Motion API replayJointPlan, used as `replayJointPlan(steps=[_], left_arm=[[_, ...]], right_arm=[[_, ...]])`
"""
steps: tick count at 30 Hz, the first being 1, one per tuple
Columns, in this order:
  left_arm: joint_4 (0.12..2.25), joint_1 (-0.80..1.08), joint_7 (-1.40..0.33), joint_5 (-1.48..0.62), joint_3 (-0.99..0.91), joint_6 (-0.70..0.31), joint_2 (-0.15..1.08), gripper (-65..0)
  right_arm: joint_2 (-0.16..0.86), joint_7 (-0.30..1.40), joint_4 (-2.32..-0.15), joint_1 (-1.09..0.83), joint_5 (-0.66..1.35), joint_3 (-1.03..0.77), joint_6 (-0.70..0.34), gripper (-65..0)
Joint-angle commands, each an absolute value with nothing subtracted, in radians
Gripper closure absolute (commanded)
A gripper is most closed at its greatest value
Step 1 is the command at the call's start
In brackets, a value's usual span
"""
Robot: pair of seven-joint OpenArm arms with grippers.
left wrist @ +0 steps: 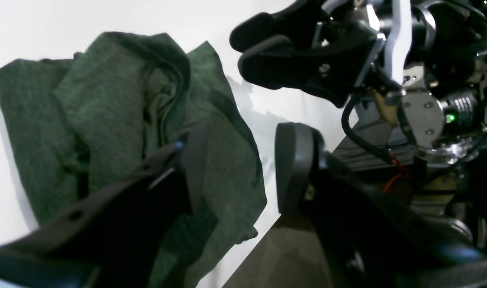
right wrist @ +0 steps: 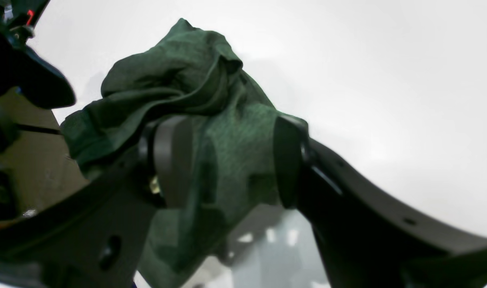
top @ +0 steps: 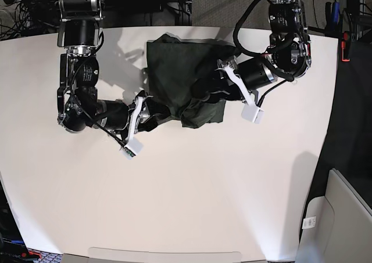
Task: Fold the T-shirt properly
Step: 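Regrasp the folded bundle edges with both grippers and press them inward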
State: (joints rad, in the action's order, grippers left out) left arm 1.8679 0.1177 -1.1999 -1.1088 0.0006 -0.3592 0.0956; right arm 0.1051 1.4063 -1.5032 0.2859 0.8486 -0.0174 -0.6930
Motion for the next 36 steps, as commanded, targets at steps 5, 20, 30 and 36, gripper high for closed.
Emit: replayJointPlan(steps=[5,20,30,36], left_arm=[[1.88,0.081,-1.188,-1.142,0.096,-0.364,0.087,-27.5],[1.621,0.001,-1.102,-1.075,0.159,-0.364,0.091,-27.5],[1.589,0.001,-0.995,-1.007,0.156,-0.357,0.15,-27.4],[1.598,0.002,-0.941,-1.007,0.154,-0.355,0.228,-27.4]], right_arm=[[0.077,1.396,-1.481,0.309,0.863,-0.027,-0.698,-30.2],[0.065,1.396,-1.481,0.308,0.866,-0.027,-0.698,-30.2],[0.065,1.396,-1.481,0.306,0.858,-0.018,-0.698,-30.2],[0.065,1.396,-1.481,0.306,0.811,-0.005,-0.698,-30.2]])
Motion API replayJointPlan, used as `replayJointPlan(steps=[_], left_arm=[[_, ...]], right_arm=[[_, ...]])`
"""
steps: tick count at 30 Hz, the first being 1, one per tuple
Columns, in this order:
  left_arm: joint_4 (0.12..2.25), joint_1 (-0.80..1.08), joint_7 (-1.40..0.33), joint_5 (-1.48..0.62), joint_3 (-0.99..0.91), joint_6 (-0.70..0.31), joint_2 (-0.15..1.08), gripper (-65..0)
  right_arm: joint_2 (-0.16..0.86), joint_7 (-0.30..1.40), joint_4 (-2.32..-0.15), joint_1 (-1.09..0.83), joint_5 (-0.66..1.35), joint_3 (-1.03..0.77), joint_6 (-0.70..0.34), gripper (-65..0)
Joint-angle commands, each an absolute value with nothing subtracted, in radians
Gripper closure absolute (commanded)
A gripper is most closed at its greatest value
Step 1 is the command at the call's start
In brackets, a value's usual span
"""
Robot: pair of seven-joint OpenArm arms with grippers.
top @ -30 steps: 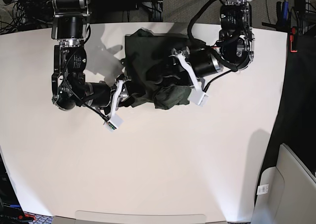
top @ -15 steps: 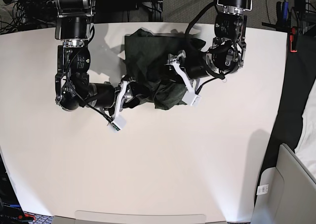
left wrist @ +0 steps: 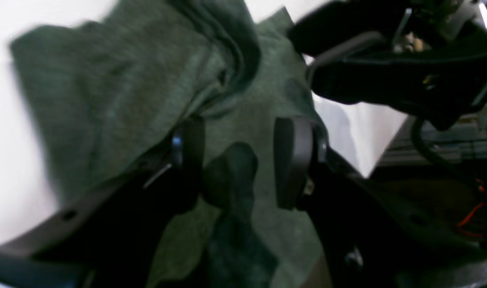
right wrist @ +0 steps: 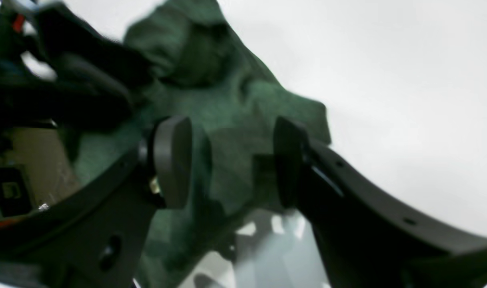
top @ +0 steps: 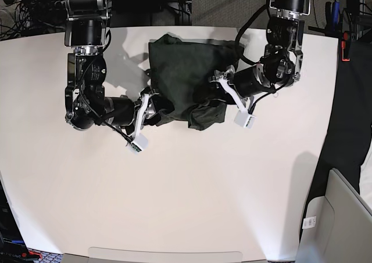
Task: Fold the T-shirt properly
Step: 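Regrasp the folded bundle edges with both grippers and press them inward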
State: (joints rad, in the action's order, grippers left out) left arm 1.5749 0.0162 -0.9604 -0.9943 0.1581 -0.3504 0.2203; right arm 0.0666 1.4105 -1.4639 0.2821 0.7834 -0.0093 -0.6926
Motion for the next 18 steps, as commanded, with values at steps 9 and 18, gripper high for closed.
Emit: replayJointPlan(steps=[9,18], left_arm=[[1.607,0.002,-0.937,-1.007,0.154,-0.355,0.289,-22.7],[1.604,0.007,-0.909,-1.006,0.154,-0.355,0.358,-20.7]], right_arm=[[0.065,1.396,-1.481,0.306,0.776,0.027,-0.698,-30.2],[0.065,1.396,-1.481,0.306,0.771,0.027,-0.698,-30.2]])
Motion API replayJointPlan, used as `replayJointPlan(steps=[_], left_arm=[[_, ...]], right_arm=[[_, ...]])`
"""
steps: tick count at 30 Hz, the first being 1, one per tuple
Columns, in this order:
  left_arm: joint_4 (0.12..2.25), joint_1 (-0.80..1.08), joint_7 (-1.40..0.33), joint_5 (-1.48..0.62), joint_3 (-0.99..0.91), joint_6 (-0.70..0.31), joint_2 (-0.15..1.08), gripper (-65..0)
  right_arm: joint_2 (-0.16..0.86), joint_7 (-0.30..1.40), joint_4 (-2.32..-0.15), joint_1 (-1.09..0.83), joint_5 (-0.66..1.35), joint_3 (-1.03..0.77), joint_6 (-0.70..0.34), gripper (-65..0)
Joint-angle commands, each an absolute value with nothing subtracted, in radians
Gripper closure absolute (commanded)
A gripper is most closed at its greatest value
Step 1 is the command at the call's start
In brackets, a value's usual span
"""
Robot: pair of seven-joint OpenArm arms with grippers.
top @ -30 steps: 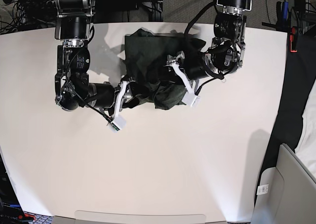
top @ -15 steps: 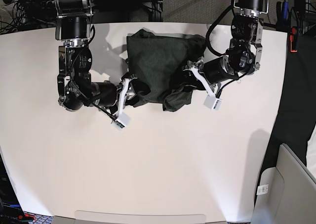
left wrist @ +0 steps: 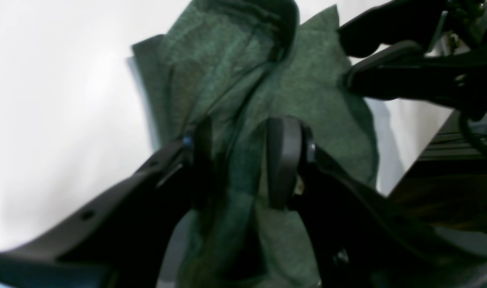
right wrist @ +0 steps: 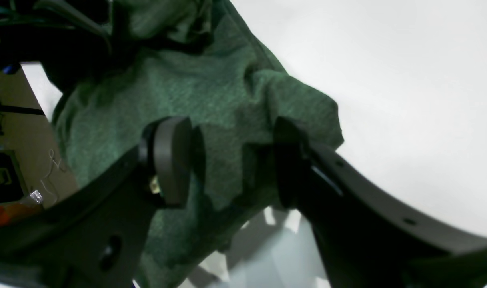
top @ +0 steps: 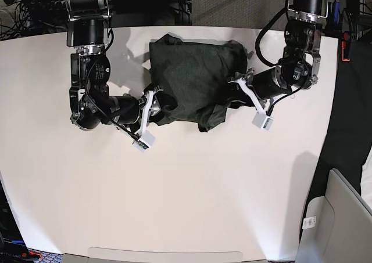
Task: Fold the T-shirt properly
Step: 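Regrasp the folded bundle edges with both grippers and press them inward, then lift and tuck the bundle edges under with both grippers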
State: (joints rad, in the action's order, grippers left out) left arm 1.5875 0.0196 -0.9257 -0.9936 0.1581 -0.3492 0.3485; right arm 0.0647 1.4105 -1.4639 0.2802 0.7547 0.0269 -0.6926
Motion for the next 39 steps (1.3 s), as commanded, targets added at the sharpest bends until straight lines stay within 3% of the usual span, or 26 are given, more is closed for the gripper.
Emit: replayJointPlan(steps=[1,11,17,25,27,33,39], left_arm=[[1.603,0.008,-0.891,-1.006,0.154,-0.355,0.371,-20.7],[1.623,0.056,-0.843,-1.007,0.13,-0.354,0.44,-20.6],[1.81,0.151,-0.846,-1.012,0.054,-0.355,0.433,-20.6],[1.868,0.171,-0.863,-1.013,0.15,-0.358,0.351,-20.6],[1.868,0.171,-0.901,-1.013,0.188,-0.36,0.334,-20.6],[1.867,0.171,-0.961,-1.01,0.268,-0.36,0.314,-19.7],[1.857,0.193,-0.961,-1.007,0.275,-0.357,0.314,-11.5]], right_arm=[[0.065,1.396,-1.481,0.306,0.771,0.027,-0.698,-30.2],[0.065,1.396,-1.488,0.311,0.777,0.018,-0.698,-30.2],[0.062,1.366,-1.489,0.346,0.779,0.016,-0.698,-30.2],[-0.047,1.365,-1.388,0.518,0.769,0.044,-0.698,-30.2],[-0.076,1.365,-1.323,0.567,0.745,0.082,-0.698,-28.1],[-0.133,1.371,-1.274,0.616,0.587,0.239,-0.698,-10.7],[-0.125,1.396,-1.274,0.585,0.636,0.311,-0.698,-9.5]])
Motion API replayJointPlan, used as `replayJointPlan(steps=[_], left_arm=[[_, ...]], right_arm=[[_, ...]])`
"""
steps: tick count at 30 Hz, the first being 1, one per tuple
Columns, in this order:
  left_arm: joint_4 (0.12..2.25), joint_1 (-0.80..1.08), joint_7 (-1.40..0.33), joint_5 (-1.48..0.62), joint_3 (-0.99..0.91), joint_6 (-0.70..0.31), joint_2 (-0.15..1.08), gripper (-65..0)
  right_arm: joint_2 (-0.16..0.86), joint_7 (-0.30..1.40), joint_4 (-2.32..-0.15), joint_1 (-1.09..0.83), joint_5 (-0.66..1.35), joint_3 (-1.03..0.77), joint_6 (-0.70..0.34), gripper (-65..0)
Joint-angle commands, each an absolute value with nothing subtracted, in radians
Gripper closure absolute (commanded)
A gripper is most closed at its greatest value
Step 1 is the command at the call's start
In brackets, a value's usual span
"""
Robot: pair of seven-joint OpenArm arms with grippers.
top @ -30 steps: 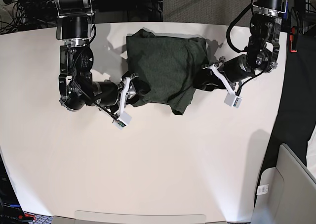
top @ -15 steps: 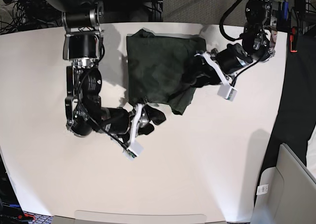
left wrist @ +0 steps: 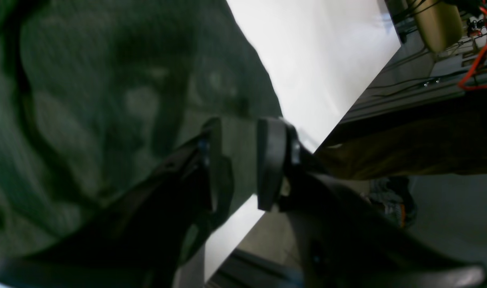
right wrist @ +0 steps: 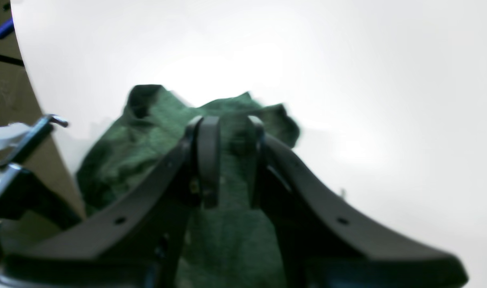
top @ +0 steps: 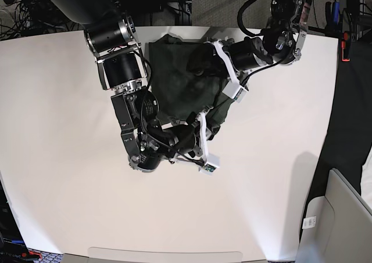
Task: Fold the T-shirt properly
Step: 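Lift and tuck the bundle edges under with both grippers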
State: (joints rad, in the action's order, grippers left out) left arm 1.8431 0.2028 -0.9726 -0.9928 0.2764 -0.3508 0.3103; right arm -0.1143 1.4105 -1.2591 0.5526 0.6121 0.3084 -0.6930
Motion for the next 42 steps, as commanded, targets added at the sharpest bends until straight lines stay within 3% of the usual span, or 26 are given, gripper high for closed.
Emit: replayJointPlan(steps=[1,10,31,39,42], left_arm=[[1.847,0.193,-0.961,-1.007,0.275,-0.357,0.314,-11.0],[1.811,0.193,-0.96,-1.007,0.275,-0.357,0.314,-10.6],[1.77,0.245,-0.96,-1.007,0.275,-0.354,0.302,-10.5],[1.885,0.303,-0.961,-1.012,0.254,-0.355,0.363,-10.5],[1.905,0.317,-0.961,-1.012,0.259,-0.355,0.364,-10.5]], right_arm=[[-0.125,1.396,-1.274,0.581,0.636,0.312,-0.698,-9.5],[-0.111,1.396,-1.132,0.565,0.61,0.314,-0.698,-9.5],[-0.157,0.803,-1.013,0.567,0.34,0.311,-0.698,-9.5],[-0.157,0.889,-1.098,0.565,0.34,0.306,-0.698,-9.4],[-0.114,0.894,-1.13,0.564,0.338,0.311,-0.698,-9.4]])
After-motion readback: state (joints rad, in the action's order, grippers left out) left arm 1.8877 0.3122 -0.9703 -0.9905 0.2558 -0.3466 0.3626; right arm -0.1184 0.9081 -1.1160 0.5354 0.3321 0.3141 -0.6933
